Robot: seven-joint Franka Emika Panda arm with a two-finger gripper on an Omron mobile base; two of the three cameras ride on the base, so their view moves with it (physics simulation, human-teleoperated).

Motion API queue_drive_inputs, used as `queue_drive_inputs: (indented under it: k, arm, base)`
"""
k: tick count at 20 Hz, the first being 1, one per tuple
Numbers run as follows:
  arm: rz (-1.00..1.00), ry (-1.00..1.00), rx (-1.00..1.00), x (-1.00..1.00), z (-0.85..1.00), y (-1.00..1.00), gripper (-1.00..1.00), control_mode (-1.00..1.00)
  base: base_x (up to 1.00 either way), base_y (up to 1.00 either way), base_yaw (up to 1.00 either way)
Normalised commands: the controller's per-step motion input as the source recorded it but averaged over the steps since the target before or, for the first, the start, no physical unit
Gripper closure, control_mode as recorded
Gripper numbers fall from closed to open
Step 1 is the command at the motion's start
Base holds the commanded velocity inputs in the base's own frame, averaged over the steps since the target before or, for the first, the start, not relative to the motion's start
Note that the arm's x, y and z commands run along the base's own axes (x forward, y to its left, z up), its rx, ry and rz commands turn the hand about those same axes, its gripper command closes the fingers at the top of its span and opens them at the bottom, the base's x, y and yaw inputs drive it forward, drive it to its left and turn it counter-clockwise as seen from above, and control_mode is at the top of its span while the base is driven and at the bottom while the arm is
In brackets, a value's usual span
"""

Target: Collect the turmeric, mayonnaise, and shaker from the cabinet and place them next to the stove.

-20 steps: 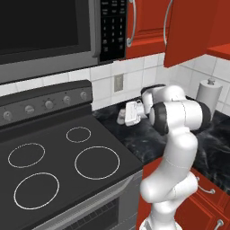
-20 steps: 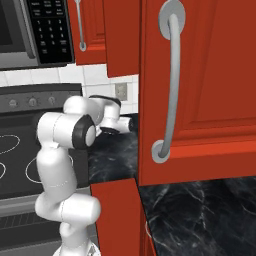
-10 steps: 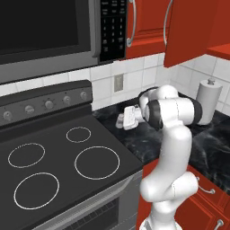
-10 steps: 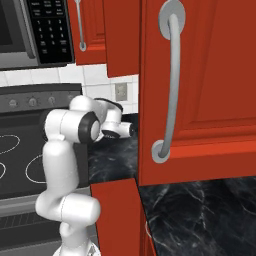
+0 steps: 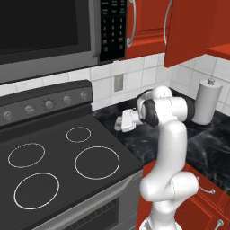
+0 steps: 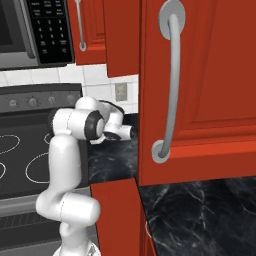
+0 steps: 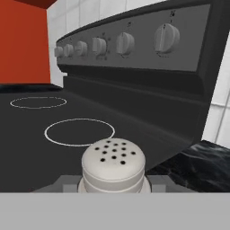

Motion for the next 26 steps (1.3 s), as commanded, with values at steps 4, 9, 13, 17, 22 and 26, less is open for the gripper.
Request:
queue_drive_inputs:
  k: [4,9,13,17,22,26]
  arm:
    - [0.00,0.00,0.00,0.21,-0.30,0.06,1.00,-1.00]
    - [0.00,0.00,0.00,0.19,-0.25,0.03,1.00,-1.00]
    - [0.00,0.00,0.00,0.16,-0.20,0.01,1.00,-1.00]
    - [0.00,0.00,0.00,0.00,-0.23,0.00,-1.00,-1.00]
    - [0.00,-0.01,0.00,-0.07,-0.07,0.02,-1.00,-1.00]
    - [0.00,0.00,0.00,-0.08,0.00,0.00,-1.00,-1.00]
  base:
    - [0.00,0.00,0.00]
    - [0.00,0.00,0.00]
    - [0.00,0.00,0.00]
    - [0.00,0.00,0.00]
    - [0.00,0.00,0.00]
    - [0.00,0.00,0.00]
